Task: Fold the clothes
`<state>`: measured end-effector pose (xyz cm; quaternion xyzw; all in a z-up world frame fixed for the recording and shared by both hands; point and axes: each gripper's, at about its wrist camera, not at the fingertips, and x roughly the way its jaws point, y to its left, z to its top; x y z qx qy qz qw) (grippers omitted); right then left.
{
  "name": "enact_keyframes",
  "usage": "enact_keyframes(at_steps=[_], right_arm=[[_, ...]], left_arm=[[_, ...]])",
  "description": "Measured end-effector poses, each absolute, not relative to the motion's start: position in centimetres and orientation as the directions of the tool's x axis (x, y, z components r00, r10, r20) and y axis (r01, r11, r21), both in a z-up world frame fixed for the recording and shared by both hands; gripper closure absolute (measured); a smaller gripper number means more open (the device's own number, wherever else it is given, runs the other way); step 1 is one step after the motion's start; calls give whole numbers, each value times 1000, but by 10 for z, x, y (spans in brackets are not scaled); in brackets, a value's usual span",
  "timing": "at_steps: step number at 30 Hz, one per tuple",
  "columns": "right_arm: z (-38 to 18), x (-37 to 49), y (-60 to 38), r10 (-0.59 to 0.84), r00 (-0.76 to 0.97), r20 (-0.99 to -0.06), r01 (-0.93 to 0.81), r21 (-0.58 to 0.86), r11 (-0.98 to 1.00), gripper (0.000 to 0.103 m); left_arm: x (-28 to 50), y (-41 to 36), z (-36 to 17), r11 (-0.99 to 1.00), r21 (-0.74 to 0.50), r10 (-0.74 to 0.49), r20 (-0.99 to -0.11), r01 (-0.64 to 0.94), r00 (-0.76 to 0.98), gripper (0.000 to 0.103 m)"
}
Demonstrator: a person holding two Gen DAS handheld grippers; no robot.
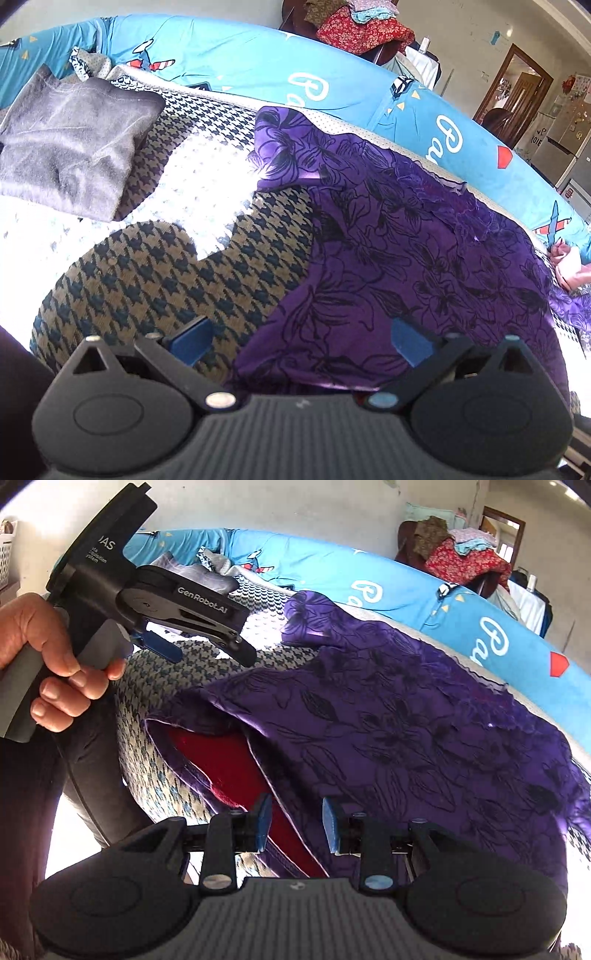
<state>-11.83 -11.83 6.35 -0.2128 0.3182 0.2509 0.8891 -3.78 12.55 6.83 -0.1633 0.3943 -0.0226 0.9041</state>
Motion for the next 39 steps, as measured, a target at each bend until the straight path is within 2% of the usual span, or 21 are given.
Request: enact_keyframes(at_steps=[7, 16, 19, 21, 24, 28, 31, 39], right_arm=[[48, -102, -82, 365, 631, -685, -643, -198, 740, 85], [34, -89, -54, 372, 649, -664, -665, -256, 702, 85], [27, -82, -50, 378, 636, -672, -678, -253, 690, 99], [28, -84, -52, 402, 618, -676, -698, -236, 676, 100], [41, -104, -62, 516, 519, -681, -798, -170, 579, 100], [42, -134, -68, 501, 474, -724, -858, -253, 447, 98], [43, -136, -81, 531, 404, -745, -884, -169, 436, 98], [54, -133, -73, 569, 517, -640, -835, -229, 501, 98]], left_arm=[[-39, 130, 64, 940, -326, -172, -704, -98, 689, 0], [-40, 137, 58, 933, -341, -173, -700, -111, 693, 0], [-41, 139, 59, 931, -343, -162, -689, -121, 706, 0], [-42, 141, 61, 929, -348, -159, -680, -124, 716, 0], [-43, 142, 63, 929, -351, -158, -668, -121, 727, 0], [-41, 138, 63, 934, -338, -151, -675, -121, 722, 0], [-41, 133, 65, 937, -331, -150, -677, -115, 721, 0], [-37, 128, 81, 943, -321, -155, -656, -87, 739, 0]])
